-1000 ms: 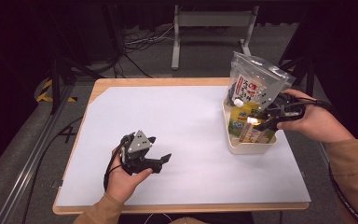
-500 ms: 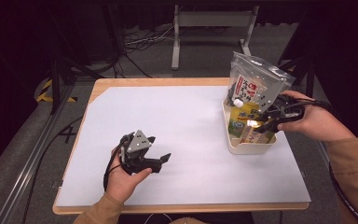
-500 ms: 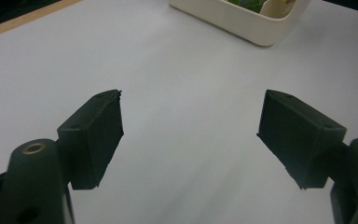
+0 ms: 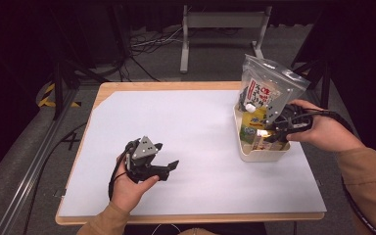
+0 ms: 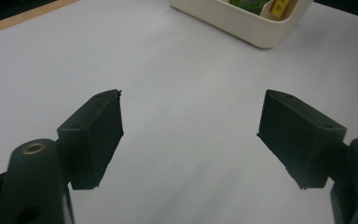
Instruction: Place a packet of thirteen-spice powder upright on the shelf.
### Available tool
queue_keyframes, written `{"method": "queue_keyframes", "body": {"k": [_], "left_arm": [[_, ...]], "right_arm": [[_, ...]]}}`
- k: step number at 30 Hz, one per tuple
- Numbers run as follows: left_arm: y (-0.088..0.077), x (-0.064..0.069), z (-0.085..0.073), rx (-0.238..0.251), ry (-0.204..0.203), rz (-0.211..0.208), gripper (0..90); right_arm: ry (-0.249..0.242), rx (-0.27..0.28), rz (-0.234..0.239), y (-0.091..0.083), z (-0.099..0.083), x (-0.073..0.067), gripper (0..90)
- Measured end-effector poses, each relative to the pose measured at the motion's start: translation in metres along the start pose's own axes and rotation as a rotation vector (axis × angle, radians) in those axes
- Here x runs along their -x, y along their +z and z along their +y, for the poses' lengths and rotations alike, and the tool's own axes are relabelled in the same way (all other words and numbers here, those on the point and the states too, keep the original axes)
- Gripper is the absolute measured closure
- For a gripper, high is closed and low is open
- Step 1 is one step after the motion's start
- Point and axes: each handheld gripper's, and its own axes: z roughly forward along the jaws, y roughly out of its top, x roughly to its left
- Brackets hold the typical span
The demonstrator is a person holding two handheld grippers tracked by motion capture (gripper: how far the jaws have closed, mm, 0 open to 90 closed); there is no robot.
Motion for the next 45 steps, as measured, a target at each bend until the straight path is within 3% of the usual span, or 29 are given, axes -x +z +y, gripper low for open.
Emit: {"method": "queue_keyframes", "body": {"k": [17, 21, 31, 38, 45], "left_arm": [[0.001, 0.0, 0.0, -0.004, -0.001, -0.004, 22.2], [0.001, 0.0, 0.0, -0.004, -0.002, -0.005, 22.2], [0.0, 0.0, 0.0, -0.001, -0.012, -0.005, 22.1], [0.0, -0.001, 0.001, 0.004, -0.011, -0.007, 21.4], [-0.009, -0.005, -0.001, 0.011, -0.007, -0.002, 19.6]], "right_arm": [[-0.018, -0.083, -0.063, 0.016, 0.002, -0.004, 65.6], [-0.027, -0.084, -0.088, 0.015, 0.001, -0.003, 66.3], [-0.023, -0.081, -0.086, 0.014, 0.0, -0.004, 65.2], [-0.011, -0.043, -0.068, 0.015, 0.001, -0.006, 60.7], [0.034, 0.093, -0.09, 0.007, -0.001, -0.017, 50.0]]}}
